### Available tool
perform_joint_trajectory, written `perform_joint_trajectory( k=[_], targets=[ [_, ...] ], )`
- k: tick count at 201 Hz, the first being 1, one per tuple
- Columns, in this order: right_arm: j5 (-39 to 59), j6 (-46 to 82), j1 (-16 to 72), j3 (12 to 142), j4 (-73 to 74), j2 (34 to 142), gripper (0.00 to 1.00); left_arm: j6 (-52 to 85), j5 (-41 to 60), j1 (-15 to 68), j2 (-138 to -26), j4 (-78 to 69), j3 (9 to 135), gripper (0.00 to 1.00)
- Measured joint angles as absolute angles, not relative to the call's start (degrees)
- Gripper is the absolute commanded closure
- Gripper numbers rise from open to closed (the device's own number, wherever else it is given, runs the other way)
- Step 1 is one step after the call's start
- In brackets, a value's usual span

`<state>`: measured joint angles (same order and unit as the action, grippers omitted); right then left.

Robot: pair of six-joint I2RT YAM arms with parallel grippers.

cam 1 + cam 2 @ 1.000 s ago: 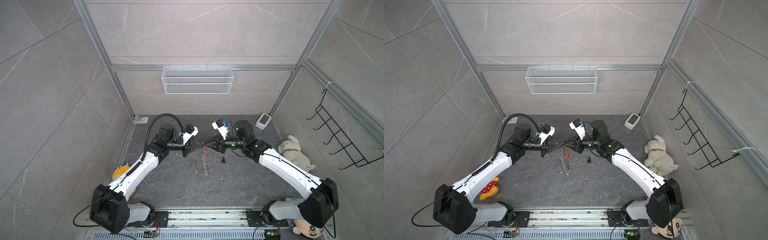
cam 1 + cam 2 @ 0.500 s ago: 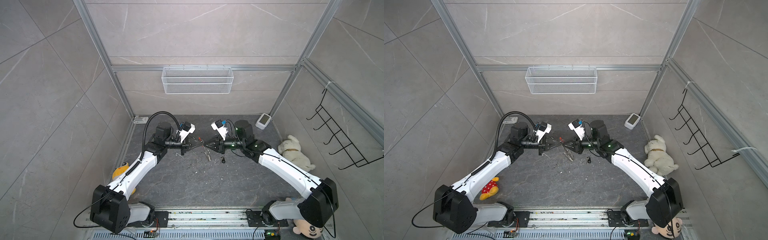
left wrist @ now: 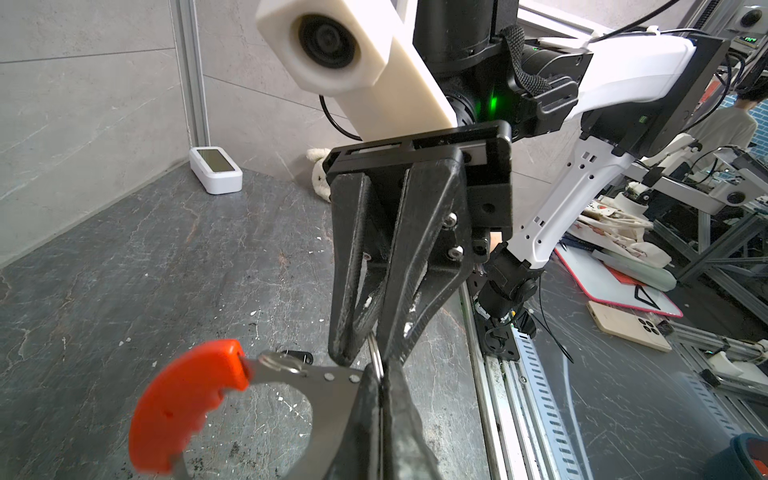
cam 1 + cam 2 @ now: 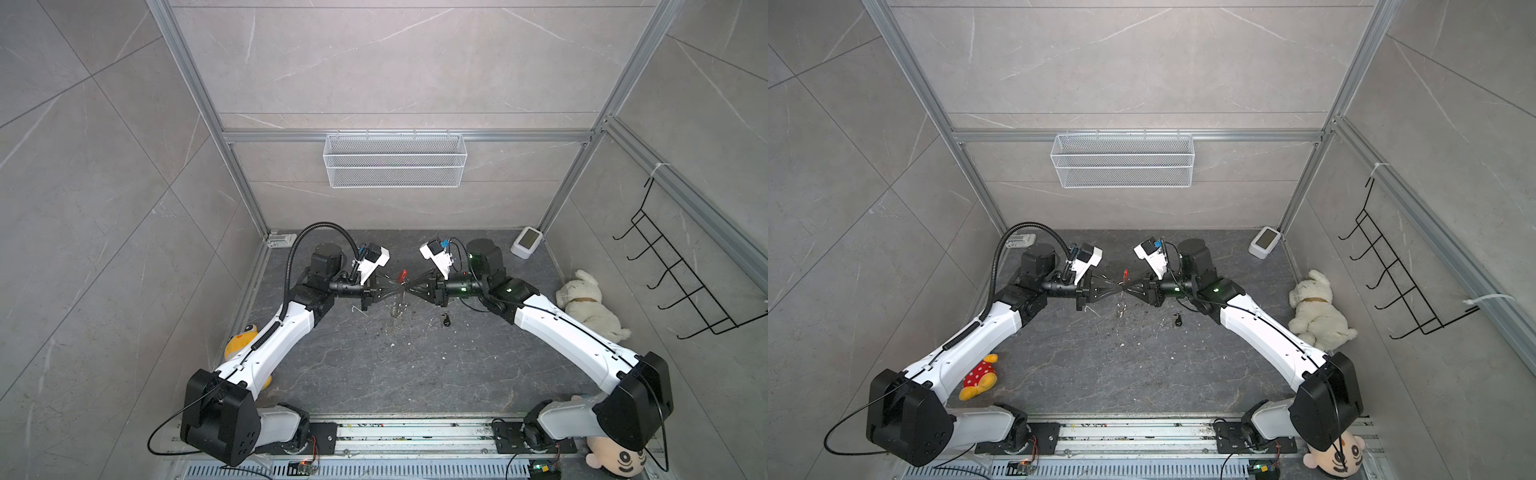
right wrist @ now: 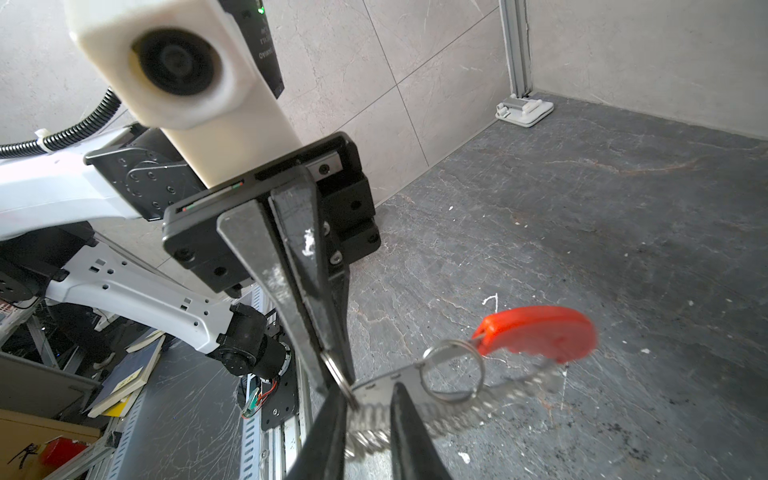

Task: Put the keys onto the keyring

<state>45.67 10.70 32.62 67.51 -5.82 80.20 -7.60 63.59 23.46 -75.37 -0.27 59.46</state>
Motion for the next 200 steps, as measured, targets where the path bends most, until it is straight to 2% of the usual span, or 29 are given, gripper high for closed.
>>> perform_joint_trajectory(
  k=[34,55,66,135,149,163,200],
  targets=[
    [45.7,10.7,32.8,68.3,-5.8,80.3,0.85,-7.4,63.6,23.4,-75.4,-0.3,59.5,1.00],
    [45.5,10.6,33.0,68.7,-5.9,80.3,0.92,-7.4,63.7,23.3,-75.4,-0.3,59.6,1.00],
    [45.3,10.5,33.1,68.7,-5.9,80.3,1.00,-7.0,63.7,23.2,-75.4,-0.2,59.6,1.00],
    [41.2,9.9,34.2,68.6,-5.0,80.6,1.00,-5.8,62.7,22.5,-75.4,-0.2,59.6,1.00],
    [37.6,11.5,34.9,65.7,0.1,79.8,1.00,-5.1,60.9,22.4,-75.4,-1.3,59.4,0.78],
    [33.6,13.5,35.7,60.6,7.8,78.4,1.00,-3.9,58.3,22.7,-75.4,-3.7,58.4,0.66],
    [24.9,16.8,36.7,52.2,19.7,77.9,1.00,1.1,50.2,23.4,-74.0,-13.1,52.0,0.60]
  ],
)
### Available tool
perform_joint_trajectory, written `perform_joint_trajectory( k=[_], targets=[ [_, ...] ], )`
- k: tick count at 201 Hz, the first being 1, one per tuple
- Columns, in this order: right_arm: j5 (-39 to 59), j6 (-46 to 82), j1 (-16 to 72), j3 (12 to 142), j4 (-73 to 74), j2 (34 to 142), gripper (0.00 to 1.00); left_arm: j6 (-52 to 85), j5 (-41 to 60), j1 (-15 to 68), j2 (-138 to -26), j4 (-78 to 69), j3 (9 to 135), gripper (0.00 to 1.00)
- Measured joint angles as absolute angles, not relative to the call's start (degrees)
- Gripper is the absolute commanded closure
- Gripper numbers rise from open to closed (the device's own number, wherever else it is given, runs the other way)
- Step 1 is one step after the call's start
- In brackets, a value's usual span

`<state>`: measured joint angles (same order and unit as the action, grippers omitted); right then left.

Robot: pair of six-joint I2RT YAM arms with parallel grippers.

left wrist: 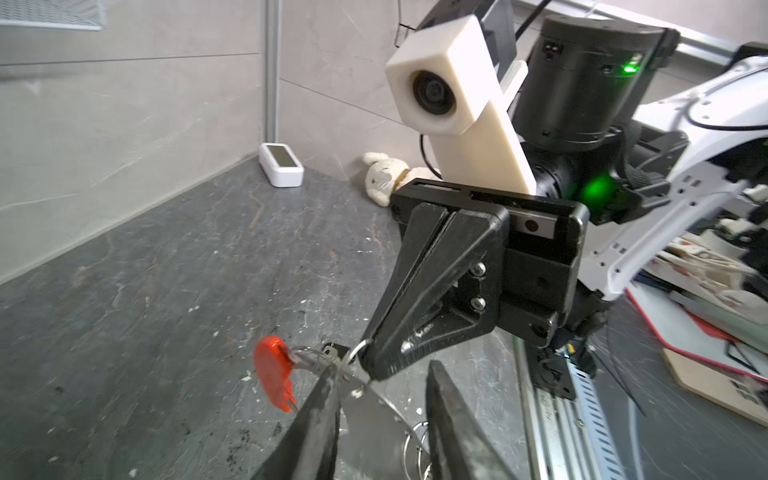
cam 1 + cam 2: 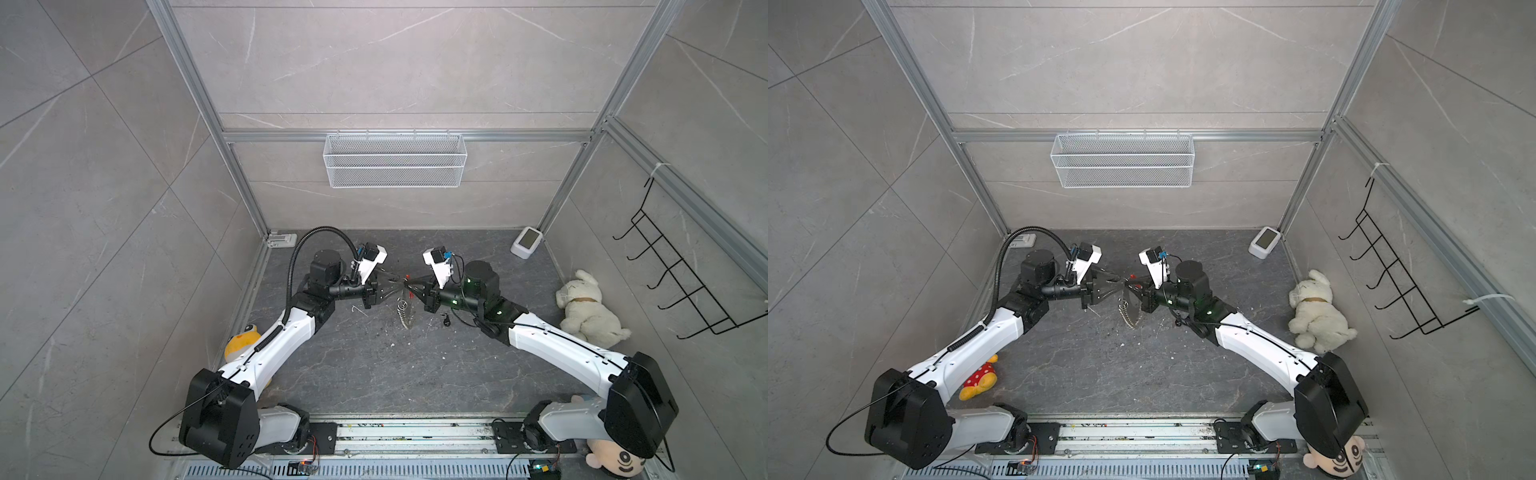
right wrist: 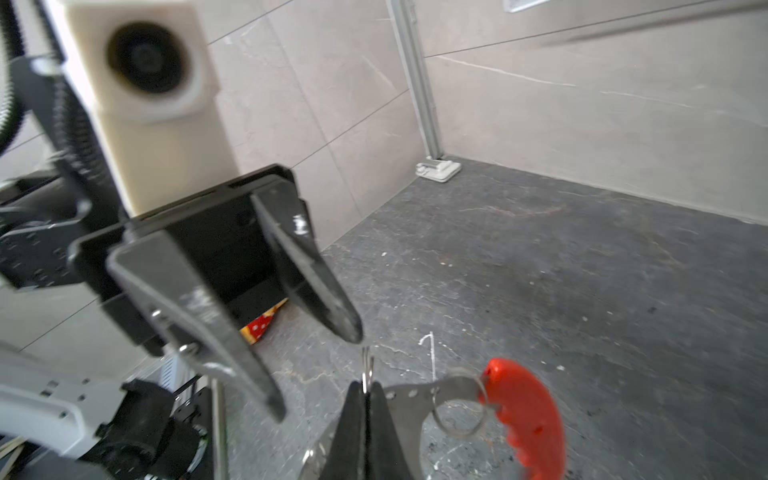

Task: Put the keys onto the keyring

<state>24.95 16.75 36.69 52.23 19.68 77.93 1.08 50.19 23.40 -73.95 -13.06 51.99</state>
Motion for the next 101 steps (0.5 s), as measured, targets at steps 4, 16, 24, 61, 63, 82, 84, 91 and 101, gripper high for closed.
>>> perform_joint_trajectory(
  k=[4,16,24,61,63,82,84,91,101],
  targets=[
    [24.5,16.8,36.7,52.0,20.6,78.0,1.00,1.8,49.1,23.4,-73.7,-13.8,51.4,0.59],
    [23.5,17.2,36.7,51.2,24.3,78.0,1.00,4.0,45.2,23.5,-73.0,-16.1,49.7,0.60],
    [23.1,17.3,36.7,50.9,26.6,78.0,1.00,5.5,42.5,23.5,-72.4,-17.4,48.9,0.59],
    [24.4,18.2,36.7,51.0,34.3,79.3,1.00,12.4,26.5,22.5,-67.2,-16.9,47.7,0.52],
    [24.6,18.3,36.7,51.0,34.6,79.4,1.00,12.6,25.9,22.3,-66.8,-16.9,47.7,0.51],
    [26.6,18.9,36.7,52.1,36.1,81.0,1.00,14.7,21.5,20.0,-63.8,-18.0,46.6,0.44],
    [26.7,18.9,36.7,52.3,36.3,81.1,1.00,14.9,21.2,19.8,-63.6,-18.1,46.5,0.43],
    [27.4,19.2,36.7,52.9,36.6,81.8,1.00,15.6,21.1,18.9,-63.0,-18.4,46.4,0.41],
    [28.3,19.7,36.7,53.6,37.1,82.7,1.00,16.3,21.8,17.8,-63.0,-19.0,46.5,0.38]
  ],
)
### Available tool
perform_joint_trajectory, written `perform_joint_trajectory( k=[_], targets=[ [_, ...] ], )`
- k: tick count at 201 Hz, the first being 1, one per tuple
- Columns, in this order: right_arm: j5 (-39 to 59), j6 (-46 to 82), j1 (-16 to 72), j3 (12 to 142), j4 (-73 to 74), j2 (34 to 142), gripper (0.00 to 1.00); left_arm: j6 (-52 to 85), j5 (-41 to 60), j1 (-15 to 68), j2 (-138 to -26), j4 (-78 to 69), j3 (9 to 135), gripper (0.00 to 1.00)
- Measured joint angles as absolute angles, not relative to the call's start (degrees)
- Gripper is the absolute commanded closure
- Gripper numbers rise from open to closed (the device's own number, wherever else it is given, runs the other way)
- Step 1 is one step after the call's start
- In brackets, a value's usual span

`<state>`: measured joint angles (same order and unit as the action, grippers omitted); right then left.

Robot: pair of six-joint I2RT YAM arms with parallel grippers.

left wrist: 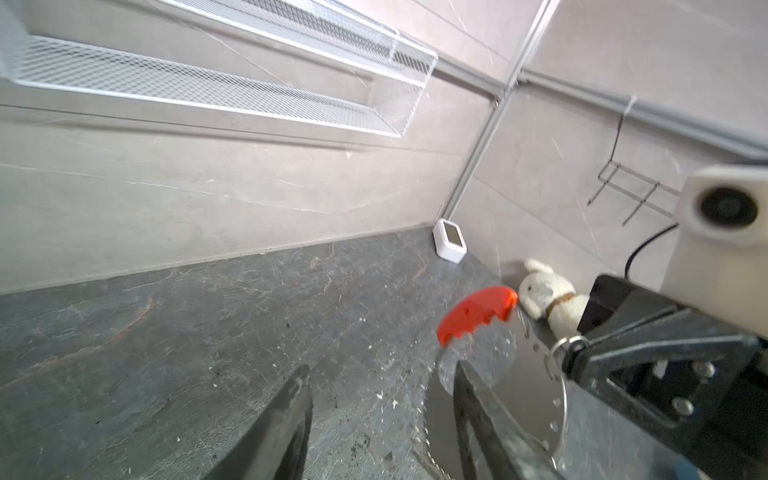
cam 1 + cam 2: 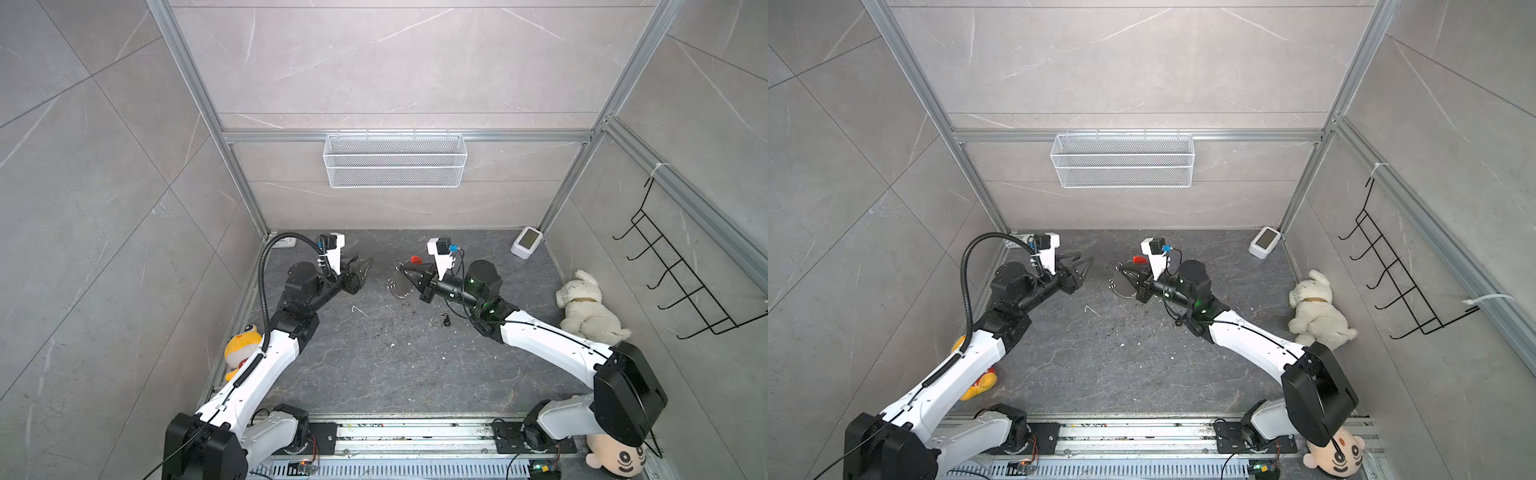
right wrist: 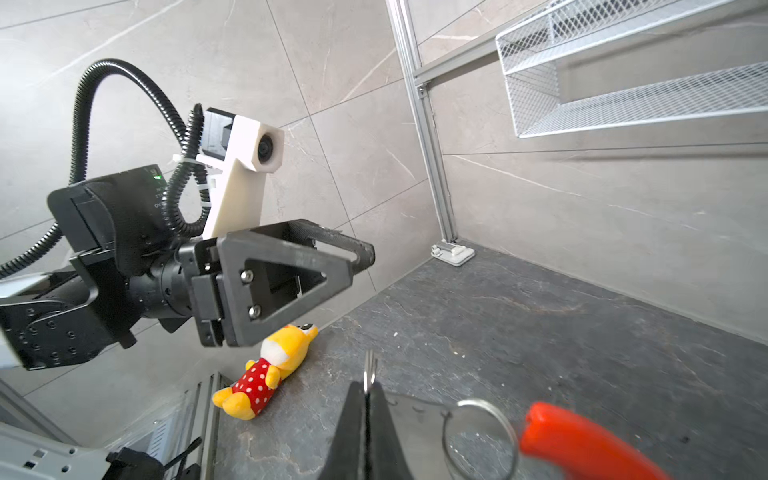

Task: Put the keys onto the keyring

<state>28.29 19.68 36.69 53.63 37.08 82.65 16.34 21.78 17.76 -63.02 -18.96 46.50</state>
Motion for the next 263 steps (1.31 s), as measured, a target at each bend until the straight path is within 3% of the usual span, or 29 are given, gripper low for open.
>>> perform_joint_trajectory(
  k=[28,62,90,166,197,263],
  targets=[
    [30.1,21.4,36.7,55.2,39.3,84.9,1.00,18.5,27.9,16.9,-66.3,-19.9,47.8,0.37],
    [31.4,24.5,36.7,57.9,44.0,89.2,1.00,23.1,35.8,17.0,-71.5,-24.3,47.9,0.52],
    [31.8,27.0,36.7,59.4,47.2,92.2,1.00,26.8,40.7,17.0,-73.1,-28.7,47.9,0.53],
    [30.9,33.9,36.7,62.8,57.4,98.7,1.00,34.9,44.7,17.1,-73.2,-39.4,46.3,0.52],
    [30.9,36.0,36.7,62.8,59.2,99.9,1.00,35.3,45.1,16.7,-73.1,-39.4,46.3,0.60],
    [30.9,36.6,36.7,62.8,61.6,99.9,1.00,35.3,45.6,11.0,-69.1,-35.3,46.3,0.61]
  ],
)
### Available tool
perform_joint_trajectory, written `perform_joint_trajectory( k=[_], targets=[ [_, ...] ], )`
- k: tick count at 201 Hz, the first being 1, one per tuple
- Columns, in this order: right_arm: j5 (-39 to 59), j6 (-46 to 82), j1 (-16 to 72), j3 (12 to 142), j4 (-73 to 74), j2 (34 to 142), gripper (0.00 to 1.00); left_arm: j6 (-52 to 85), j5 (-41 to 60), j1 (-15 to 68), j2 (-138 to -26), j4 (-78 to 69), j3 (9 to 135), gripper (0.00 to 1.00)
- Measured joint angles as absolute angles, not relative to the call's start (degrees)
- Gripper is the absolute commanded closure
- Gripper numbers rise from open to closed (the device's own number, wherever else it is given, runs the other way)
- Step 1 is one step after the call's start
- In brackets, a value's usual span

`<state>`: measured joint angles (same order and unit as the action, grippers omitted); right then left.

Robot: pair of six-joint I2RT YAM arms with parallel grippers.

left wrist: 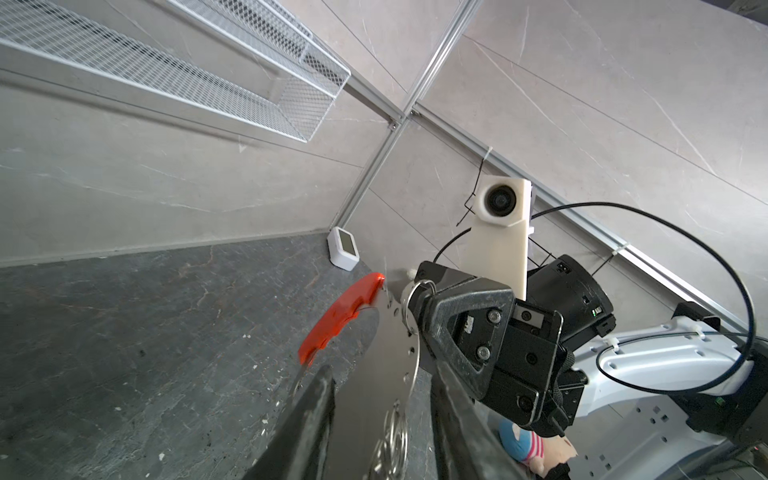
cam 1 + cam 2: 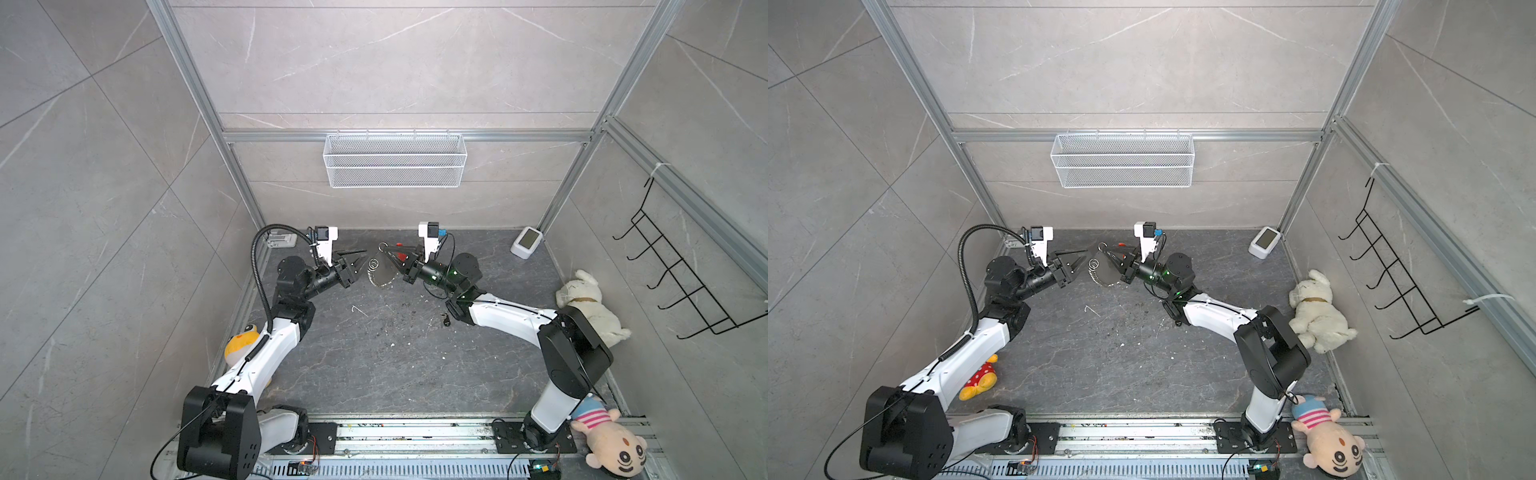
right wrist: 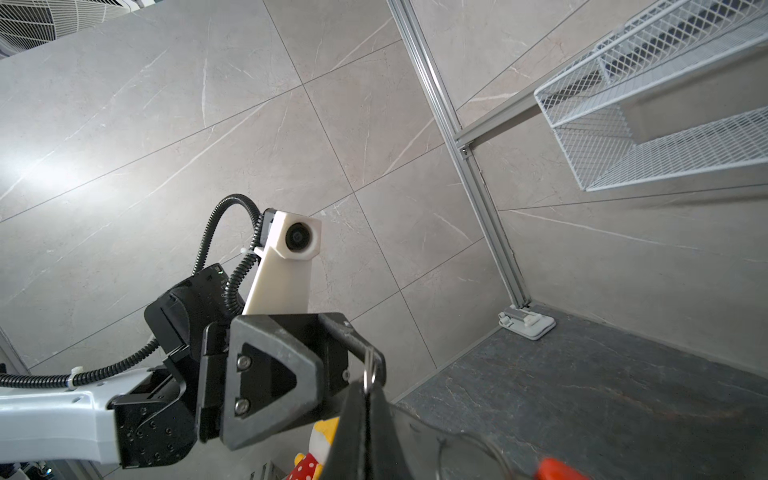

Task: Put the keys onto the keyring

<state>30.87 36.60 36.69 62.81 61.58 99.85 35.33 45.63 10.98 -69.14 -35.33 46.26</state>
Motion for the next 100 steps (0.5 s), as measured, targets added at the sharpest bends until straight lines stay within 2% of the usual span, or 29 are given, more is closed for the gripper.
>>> perform_joint_trajectory(
  k=[20,48,100],
  targets=[
    [31.1,37.2,36.7,62.8,61.6,99.9,1.00,34.2,45.7,9.7,-67.5,-32.9,46.9,0.64],
    [32.2,38.5,36.7,63.0,61.9,99.9,1.00,33.8,48.1,9.3,-68.5,-32.1,49.5,0.74],
    [34.2,41.1,36.7,65.7,63.6,100.3,1.00,40.2,54.5,9.3,-76.1,-39.6,52.0,0.75]
  ],
)
